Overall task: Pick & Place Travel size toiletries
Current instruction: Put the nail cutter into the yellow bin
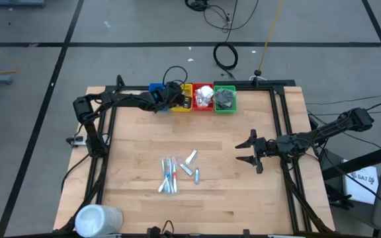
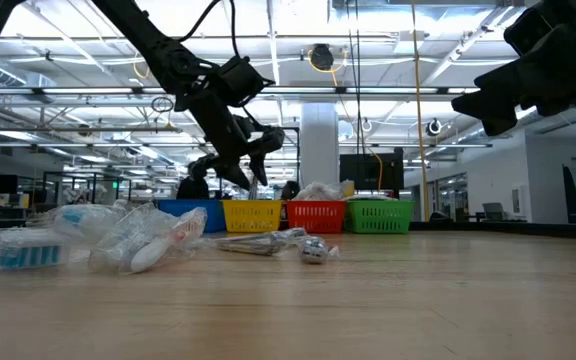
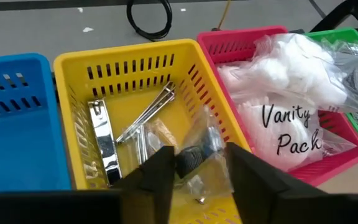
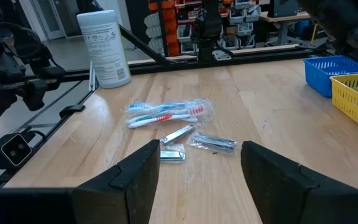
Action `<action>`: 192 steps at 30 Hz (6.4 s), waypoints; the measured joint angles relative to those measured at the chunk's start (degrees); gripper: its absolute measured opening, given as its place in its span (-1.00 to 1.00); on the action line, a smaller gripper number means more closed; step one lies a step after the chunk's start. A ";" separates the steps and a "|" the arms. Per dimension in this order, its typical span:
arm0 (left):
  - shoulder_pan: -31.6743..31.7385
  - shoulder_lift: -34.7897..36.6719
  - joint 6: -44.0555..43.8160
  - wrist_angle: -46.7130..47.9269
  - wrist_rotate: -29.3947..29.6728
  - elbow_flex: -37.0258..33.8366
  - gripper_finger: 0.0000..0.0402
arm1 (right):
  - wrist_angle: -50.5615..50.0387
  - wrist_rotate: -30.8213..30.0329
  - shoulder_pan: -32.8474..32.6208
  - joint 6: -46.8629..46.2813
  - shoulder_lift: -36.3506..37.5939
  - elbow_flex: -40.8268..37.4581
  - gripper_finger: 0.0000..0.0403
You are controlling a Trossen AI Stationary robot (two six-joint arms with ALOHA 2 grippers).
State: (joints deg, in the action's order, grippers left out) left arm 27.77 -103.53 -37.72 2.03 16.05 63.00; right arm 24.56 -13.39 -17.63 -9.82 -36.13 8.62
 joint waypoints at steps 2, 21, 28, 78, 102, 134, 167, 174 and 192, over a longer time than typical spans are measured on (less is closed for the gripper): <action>0.11 0.00 0.69 -0.10 0.00 0.00 -0.17 | 0.00 0.00 0.00 0.00 0.00 0.00 0.05; -1.98 13.15 10.62 5.08 -9.04 -0.04 0.25 | -0.88 0.02 0.02 0.00 -0.01 0.04 0.05; -9.76 18.81 13.27 12.70 -7.04 -0.04 0.25 | -1.32 0.02 0.02 0.02 -0.01 0.04 0.05; -32.23 37.95 34.04 -31.81 -10.32 -37.51 0.25 | 17.59 1.60 2.30 -0.74 -47.60 14.35 0.05; -30.40 57.46 17.38 -52.28 -4.84 -60.95 0.25 | 4.51 17.94 4.88 6.29 -62.43 33.94 0.05; -36.44 1.41 -1.74 17.63 -4.92 4.35 0.25 | -5.98 -0.15 3.15 11.29 -8.32 9.97 0.05; -36.14 -11.87 -6.76 21.01 1.14 7.19 0.25 | -7.70 -0.25 3.17 12.02 -7.58 9.99 0.05; -36.11 -11.85 -7.03 22.57 1.08 7.19 -0.01 | -7.99 -0.28 3.17 11.85 -7.58 10.01 0.05; -35.41 -10.85 -2.40 19.96 -2.21 6.95 -0.86 | -8.26 -0.28 3.17 10.95 -7.58 9.99 0.05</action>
State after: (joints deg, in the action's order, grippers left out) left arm -7.64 -114.37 -40.12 21.99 13.84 69.95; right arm 16.29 -13.67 -14.46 1.13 -43.70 18.61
